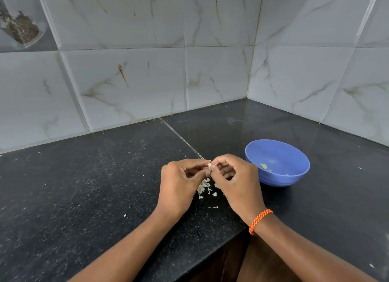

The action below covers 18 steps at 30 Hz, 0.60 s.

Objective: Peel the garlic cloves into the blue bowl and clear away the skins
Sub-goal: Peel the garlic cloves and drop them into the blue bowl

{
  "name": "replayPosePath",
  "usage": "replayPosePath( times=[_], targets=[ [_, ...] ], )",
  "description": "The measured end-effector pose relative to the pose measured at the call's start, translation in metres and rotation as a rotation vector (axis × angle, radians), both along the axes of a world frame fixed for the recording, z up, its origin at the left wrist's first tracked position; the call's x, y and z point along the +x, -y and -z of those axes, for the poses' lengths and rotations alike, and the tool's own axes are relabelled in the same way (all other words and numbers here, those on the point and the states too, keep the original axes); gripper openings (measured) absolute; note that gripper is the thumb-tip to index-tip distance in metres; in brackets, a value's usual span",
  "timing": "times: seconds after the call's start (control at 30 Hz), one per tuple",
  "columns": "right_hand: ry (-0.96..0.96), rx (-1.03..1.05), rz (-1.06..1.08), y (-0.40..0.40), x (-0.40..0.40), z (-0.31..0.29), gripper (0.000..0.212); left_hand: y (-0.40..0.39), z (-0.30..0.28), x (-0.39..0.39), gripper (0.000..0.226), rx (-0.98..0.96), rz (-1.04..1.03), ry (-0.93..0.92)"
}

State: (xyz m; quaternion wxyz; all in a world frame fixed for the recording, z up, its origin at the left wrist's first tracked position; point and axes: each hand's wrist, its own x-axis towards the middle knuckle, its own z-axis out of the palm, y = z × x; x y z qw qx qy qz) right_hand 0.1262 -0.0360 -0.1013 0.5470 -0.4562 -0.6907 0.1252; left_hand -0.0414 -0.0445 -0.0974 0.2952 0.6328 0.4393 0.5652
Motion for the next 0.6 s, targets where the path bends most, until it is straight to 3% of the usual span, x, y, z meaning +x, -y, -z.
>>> replayPosePath(
  times=[0.17,0.3,0.5,0.6],
  targets=[
    [0.093,0.018,0.079,-0.0027,0.0006,0.0026,0.001,-0.0013,0.0019,-0.0021,0.026,0.056,0.011,-0.098],
    [0.145,0.008,0.101,-0.0029,-0.0008,0.0012,0.018,-0.0048,0.0061,-0.0019,0.024,0.074,-0.007,-0.185],
    [0.071,-0.037,0.061,-0.0047,0.0026,-0.0001,0.004,-0.0055,0.0045,-0.0017,0.027,0.064,0.003,-0.216],
    [0.047,-0.031,0.035,-0.0023,0.0005,-0.0014,0.011,-0.0056,0.0025,-0.0005,0.028,0.056,-0.038,-0.184]
  ],
)
